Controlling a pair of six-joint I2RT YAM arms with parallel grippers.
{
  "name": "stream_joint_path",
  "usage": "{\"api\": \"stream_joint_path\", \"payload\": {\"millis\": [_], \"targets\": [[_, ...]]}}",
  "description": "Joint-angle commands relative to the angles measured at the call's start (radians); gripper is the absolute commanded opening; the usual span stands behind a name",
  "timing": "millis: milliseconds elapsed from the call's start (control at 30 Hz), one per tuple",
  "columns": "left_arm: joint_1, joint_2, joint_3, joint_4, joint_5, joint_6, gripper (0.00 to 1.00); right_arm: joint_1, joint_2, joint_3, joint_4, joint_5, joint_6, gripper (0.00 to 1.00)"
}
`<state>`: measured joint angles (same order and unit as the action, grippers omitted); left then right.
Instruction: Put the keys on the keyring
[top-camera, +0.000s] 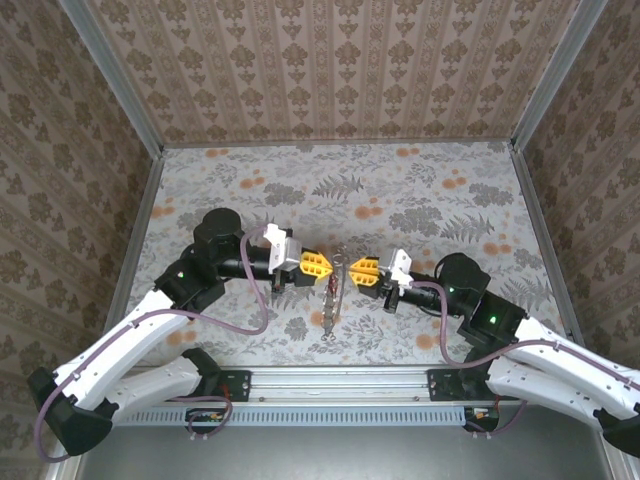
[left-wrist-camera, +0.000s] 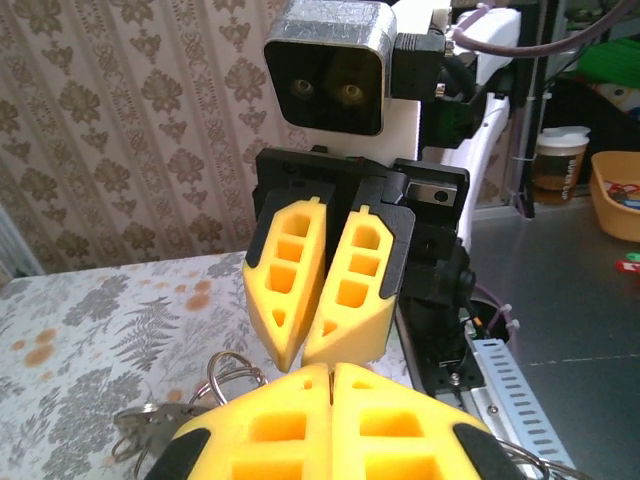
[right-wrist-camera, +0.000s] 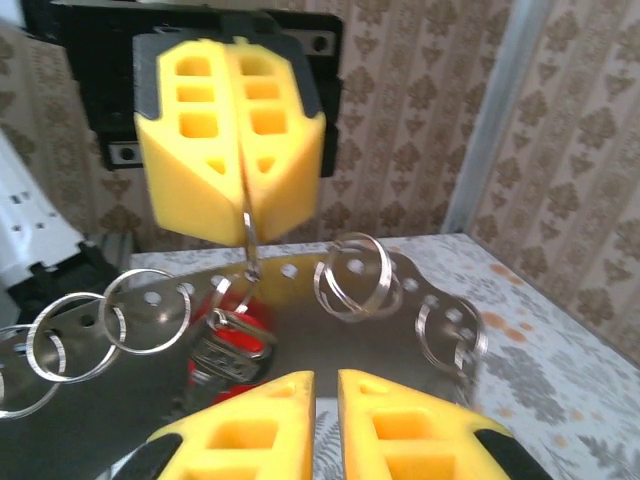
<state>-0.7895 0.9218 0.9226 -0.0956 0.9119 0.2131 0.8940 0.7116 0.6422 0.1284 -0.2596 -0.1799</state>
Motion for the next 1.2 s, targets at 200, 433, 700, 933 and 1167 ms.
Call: {"api": "stream_joint_path", "payload": {"millis": [200, 433, 700, 933, 1167], "targets": [[0.006, 0.014, 0.006, 0.057, 0.064, -0.027, 0.0, -0.004, 0.027, 0.034, 0.085, -0.183, 0.007, 0.17], [0.006, 0.029, 0.011, 0.051, 0.065, -0.027, 0.0, -0.004, 0.049, 0.042, 0.123, -0.144, 0.004, 0.13], [0.004, 0.039, 0.02, 0.036, 0.074, -0.017, 0.0, -0.003, 0.091, 0.057, 0.139, -0.114, 0.008, 0.16], [0.004, 0.037, 0.005, 0.091, 0.068, -0.036, 0.0, -0.004, 0.101, 0.053, 0.151, -0.129, 0.01, 0.18], [-0.007, 0.045, 0.0, 0.101, 0.084, -0.044, 0.0, -0.003, 0.113, 0.062, 0.153, -0.1, 0.02, 0.23]]}}
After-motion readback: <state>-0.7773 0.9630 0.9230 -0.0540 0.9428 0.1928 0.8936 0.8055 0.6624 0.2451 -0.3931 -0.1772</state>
